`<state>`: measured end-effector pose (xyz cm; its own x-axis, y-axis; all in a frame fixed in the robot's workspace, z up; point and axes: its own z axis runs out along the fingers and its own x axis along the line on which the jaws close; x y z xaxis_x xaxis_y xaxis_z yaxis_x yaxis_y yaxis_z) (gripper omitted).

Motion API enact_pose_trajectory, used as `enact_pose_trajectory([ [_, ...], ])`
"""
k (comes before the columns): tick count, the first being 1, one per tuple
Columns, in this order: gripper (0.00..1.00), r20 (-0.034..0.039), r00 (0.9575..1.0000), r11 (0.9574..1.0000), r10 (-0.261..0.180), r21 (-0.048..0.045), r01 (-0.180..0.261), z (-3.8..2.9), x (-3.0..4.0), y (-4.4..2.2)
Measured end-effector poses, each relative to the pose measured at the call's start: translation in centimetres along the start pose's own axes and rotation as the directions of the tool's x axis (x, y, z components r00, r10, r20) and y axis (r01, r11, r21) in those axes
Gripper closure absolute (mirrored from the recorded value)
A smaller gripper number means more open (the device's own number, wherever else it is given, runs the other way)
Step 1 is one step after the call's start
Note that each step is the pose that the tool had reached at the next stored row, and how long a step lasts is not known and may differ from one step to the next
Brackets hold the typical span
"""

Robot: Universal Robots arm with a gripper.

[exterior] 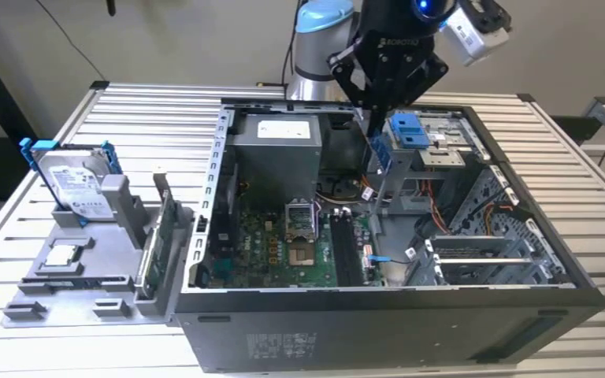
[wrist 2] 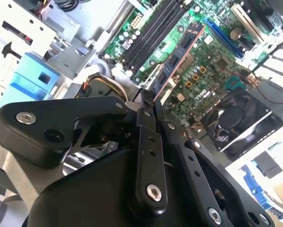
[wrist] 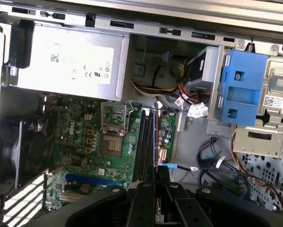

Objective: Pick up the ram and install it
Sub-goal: 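Insert the ram into the slot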

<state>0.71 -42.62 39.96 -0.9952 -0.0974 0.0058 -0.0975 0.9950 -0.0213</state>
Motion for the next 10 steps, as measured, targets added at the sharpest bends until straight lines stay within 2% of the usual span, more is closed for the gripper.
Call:
enact_pose_trajectory([
  [4, 0.86, -0.001, 0.9989, 0.9989, 0.048, -0.0003, -0.048, 0.05, 0.0, 0.0],
  [10, 0.86, -0.0022, 0.9949, 0.9949, 0.101, -0.0005, -0.101, 0.09, -0.04, 0.0],
])
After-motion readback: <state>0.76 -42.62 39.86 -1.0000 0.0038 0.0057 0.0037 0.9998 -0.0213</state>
